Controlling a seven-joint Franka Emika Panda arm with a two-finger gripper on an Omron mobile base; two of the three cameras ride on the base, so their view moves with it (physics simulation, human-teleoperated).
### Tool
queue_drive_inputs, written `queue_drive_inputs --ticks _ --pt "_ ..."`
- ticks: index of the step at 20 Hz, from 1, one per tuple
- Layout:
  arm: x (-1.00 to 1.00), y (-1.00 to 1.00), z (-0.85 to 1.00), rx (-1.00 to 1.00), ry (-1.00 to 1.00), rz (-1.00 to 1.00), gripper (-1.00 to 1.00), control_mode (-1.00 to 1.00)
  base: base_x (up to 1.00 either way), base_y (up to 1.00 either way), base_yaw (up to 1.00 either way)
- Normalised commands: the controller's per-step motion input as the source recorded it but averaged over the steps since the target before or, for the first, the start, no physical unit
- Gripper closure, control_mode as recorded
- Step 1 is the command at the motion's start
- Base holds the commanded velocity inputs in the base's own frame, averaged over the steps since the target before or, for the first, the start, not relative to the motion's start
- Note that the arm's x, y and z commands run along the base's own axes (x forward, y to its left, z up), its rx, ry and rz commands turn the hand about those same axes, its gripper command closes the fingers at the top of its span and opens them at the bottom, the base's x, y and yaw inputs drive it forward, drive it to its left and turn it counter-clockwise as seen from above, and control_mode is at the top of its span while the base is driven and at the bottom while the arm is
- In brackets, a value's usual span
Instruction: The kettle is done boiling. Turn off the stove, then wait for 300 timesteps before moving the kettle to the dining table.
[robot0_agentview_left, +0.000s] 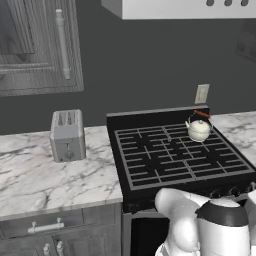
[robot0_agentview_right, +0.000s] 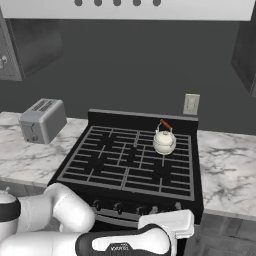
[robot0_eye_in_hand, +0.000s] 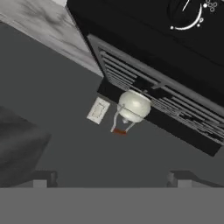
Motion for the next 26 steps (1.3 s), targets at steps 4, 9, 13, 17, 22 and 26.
queue_drive_inputs --ticks 4,9,13,17,22,26 --pt "0.08 0.01 0.58 -0.25 0.01 0.0 -1.0 -1.0 0.0 0.0 0.0" --pt "0.13 0.03 0.58 -0.27 0.02 0.0 -1.0 -1.0 0.0 0.0 0.0" --pt "0.14 0.04 0.57 -0.27 0.02 0.0 -1.0 -1.0 0.0 0.0 0.0" --pt "0.17 0.04 0.51 -0.26 0.04 0.0 -1.0 -1.0 0.0 0.0 0.0" --pt "0.24 0.03 0.43 -0.27 0.08 0.01 -1.0 -1.0 0.0 0.0 0.0" --pt "0.29 0.02 0.35 -0.26 0.14 0.02 -1.0 -1.0 0.0 0.0 0.0"
